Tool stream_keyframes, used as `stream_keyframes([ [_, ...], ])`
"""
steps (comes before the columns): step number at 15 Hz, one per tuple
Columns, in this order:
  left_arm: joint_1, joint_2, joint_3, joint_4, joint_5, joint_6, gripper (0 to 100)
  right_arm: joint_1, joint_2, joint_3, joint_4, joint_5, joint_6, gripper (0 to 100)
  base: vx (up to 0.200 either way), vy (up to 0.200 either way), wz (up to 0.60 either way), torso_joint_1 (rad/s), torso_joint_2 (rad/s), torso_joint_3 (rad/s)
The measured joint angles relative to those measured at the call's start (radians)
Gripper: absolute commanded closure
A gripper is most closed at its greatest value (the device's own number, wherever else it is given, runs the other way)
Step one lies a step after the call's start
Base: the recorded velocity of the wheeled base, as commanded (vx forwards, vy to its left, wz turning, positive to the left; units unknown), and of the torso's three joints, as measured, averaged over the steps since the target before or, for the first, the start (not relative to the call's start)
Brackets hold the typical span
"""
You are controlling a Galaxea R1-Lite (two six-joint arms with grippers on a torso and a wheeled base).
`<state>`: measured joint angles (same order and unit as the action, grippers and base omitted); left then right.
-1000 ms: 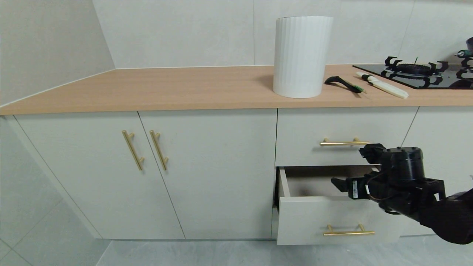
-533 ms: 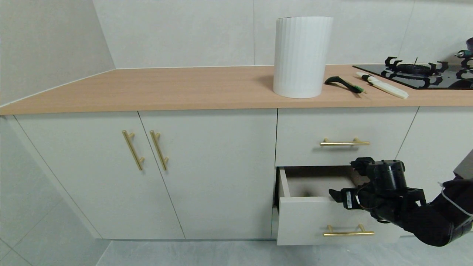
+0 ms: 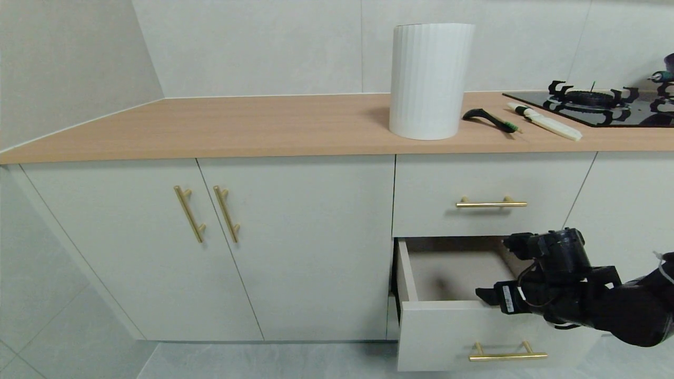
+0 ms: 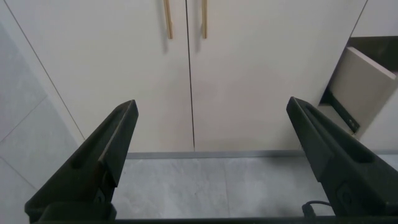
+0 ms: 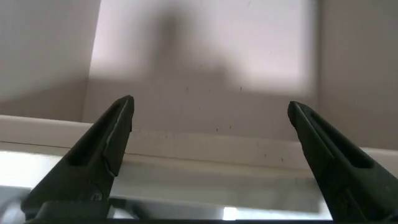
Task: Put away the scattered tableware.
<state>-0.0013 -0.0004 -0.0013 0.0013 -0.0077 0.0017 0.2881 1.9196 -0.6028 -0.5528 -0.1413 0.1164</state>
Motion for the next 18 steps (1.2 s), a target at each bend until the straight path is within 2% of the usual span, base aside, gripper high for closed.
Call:
stream_keyframes([
  [6, 0.0, 0.0, 0.0, 0.0, 0.0, 0.0, 0, 0.014, -0.089, -0.015, 0.222, 0.043, -0.051, 0, 0.0, 0.0, 0.0, 0.0, 0.0, 0.0],
  [10, -0.001, 0.0, 0.0, 0.0, 0.0, 0.0, 0, 0.036, -0.153, -0.02, 0.413, 0.053, -0.132, 0, 0.0, 0.0, 0.0, 0.0, 0.0, 0.0],
  [18, 0.0, 0.0, 0.0, 0.0, 0.0, 0.0, 0, 0.118, -0.246, -0.02, 0.681, 0.048, -0.197, 0, 0.0, 0.0, 0.0, 0.0, 0.0, 0.0],
])
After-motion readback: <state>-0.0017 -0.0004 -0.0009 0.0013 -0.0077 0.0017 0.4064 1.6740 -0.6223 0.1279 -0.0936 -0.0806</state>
